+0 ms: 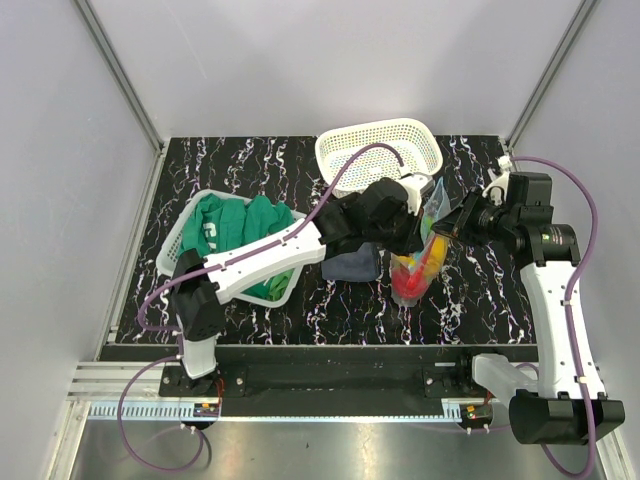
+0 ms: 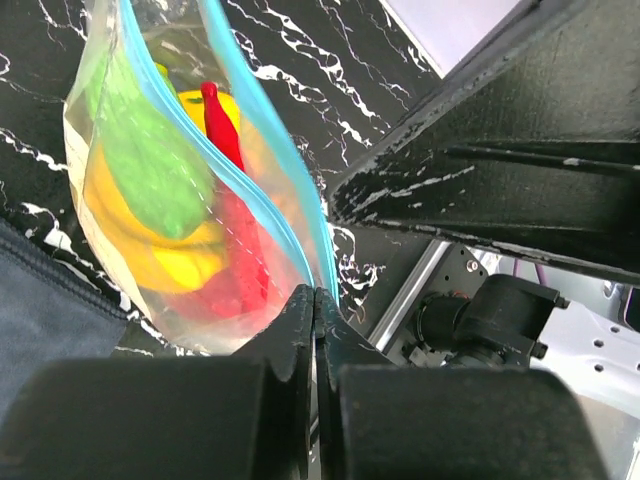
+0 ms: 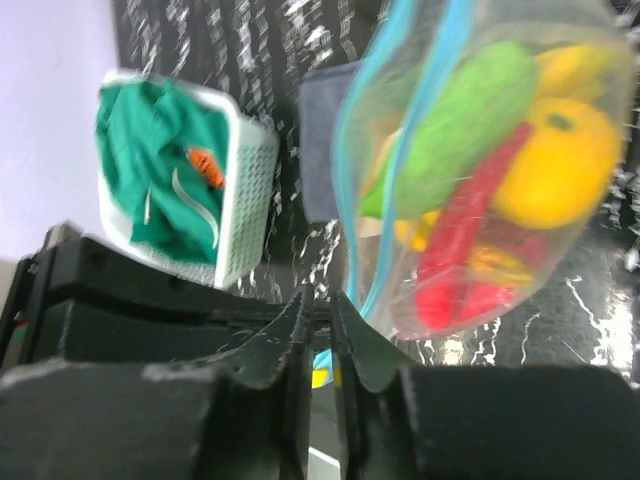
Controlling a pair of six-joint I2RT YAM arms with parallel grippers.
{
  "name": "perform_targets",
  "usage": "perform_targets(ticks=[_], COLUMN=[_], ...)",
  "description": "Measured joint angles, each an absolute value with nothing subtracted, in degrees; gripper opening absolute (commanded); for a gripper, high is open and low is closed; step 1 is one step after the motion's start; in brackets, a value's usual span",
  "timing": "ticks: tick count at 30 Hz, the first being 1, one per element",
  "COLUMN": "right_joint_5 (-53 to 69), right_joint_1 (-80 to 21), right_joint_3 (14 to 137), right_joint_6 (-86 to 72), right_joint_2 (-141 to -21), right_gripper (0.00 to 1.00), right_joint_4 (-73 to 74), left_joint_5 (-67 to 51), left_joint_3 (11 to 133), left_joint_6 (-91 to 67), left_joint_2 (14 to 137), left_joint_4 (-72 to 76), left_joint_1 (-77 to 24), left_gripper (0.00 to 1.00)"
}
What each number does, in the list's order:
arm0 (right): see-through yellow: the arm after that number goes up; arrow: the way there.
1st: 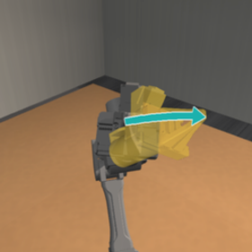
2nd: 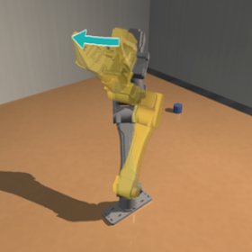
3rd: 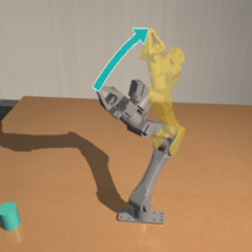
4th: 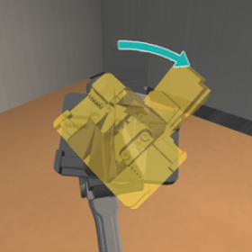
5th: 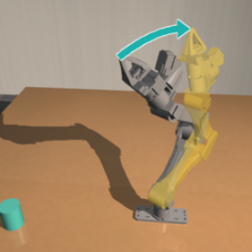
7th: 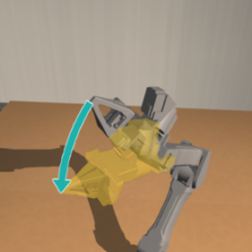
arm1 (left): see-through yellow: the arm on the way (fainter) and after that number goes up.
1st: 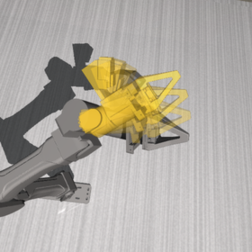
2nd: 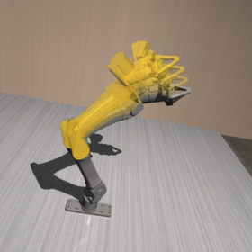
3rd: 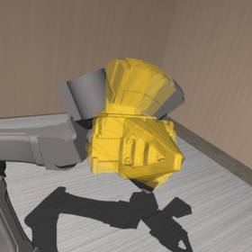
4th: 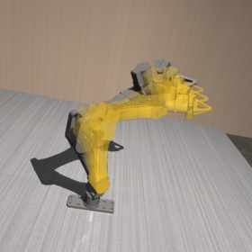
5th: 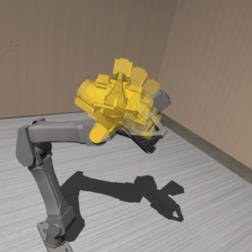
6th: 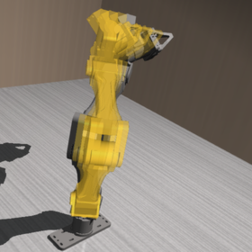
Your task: Open the zip-top bag and remove the fake food
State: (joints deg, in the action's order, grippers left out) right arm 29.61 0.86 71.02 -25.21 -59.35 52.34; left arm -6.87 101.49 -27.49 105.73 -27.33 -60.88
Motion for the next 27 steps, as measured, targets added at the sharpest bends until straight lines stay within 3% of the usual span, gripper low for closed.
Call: perform_targets(ticks=[4,9,14,16,23,27], right_joint_5=[24.5,21.5,22.2,22.7,23.9,24.8], right_joint_1=[0.9,0.9,0.9,0.9,0.9,0.9], right_joint_3=[71.0,71.0,70.9,70.3,68.8,67.0], right_joint_6=[-27.9,-29.7,-29.8,-29.6,-28.9,-28.2], right_joint_2=[-59.5,-62.1,-66.2,-66.6,-67.6,-68.9], right_gripper=[0.45,0.52,0.65,0.65,0.4,0.0], right_joint_4=[52.7,52.4,50.7,49.4,46.8,45.1], left_joint_5=[-7.1,-7.2,-7.4,-7.5,-7.7,-7.7], left_joint_3=[102.2,102.2,102.2,102.2,102.2,102.2], left_joint_6=[-27.5,-27.5,-27.5,-27.5,-27.5,-27.5], left_joint_2=[106.9,107.6,107.6,107.6,107.6,107.6], left_joint_4=[-27.3,-27.4,-27.4,-27.4,-27.3,-27.3], left_joint_1=[-60.3,-59.7,-59.6,-59.6,-59.6,-59.6], left_gripper=[0.0,0.0,0.0,0.0,0.0,0.0])
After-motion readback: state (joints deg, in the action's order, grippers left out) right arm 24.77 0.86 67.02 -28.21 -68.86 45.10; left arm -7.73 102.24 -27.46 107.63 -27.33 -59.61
